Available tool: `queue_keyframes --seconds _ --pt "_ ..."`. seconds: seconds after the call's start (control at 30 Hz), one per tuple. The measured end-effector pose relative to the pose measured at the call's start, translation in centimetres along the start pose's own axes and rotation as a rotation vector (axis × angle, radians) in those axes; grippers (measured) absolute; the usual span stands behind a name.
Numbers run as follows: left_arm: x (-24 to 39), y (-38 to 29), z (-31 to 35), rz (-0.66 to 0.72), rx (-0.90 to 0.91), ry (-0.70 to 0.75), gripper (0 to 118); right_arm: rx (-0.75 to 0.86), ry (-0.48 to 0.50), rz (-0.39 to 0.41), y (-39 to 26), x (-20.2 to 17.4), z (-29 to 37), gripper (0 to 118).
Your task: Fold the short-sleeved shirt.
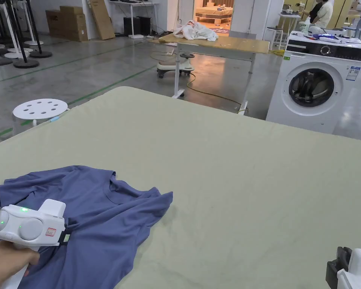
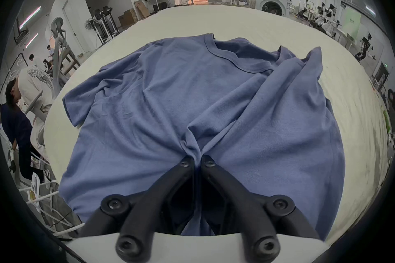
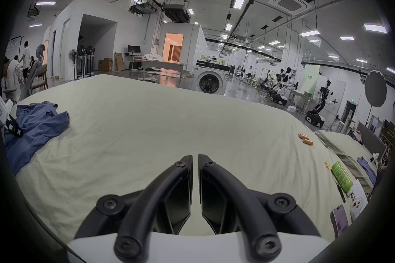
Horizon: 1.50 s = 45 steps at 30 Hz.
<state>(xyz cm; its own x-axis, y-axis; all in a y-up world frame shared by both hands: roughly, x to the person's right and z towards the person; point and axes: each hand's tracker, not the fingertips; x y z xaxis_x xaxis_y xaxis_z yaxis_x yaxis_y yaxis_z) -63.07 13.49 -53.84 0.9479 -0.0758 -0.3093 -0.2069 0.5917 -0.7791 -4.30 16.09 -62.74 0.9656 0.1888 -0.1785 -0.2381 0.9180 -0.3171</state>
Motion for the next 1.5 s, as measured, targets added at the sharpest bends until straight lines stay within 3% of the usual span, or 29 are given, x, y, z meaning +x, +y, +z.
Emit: queue_keyframes --seconds 0.3,0.7,1.07,1.5 --pt "-2.0 0.4 4.7 0.168 0.243 -0.083 0 0.023 0.000 -0.004 0.4 0.4 0.3 5" --pt "0.5 7.3 14.5 0.069 0.530 -0.123 0 0.046 -0.020 -0.047 1.0 1.8 1.0 5" --pt "12.3 14.1 22.5 -0.136 0.697 -0.313 0 0.095 -0.060 -0.098 1.9 5.1 2.9 5" --pt "31.9 14.4 23.1 -0.244 0.689 -0.715 0 0.124 -0.161 -0.150 1.0 10.6 6.5 5"
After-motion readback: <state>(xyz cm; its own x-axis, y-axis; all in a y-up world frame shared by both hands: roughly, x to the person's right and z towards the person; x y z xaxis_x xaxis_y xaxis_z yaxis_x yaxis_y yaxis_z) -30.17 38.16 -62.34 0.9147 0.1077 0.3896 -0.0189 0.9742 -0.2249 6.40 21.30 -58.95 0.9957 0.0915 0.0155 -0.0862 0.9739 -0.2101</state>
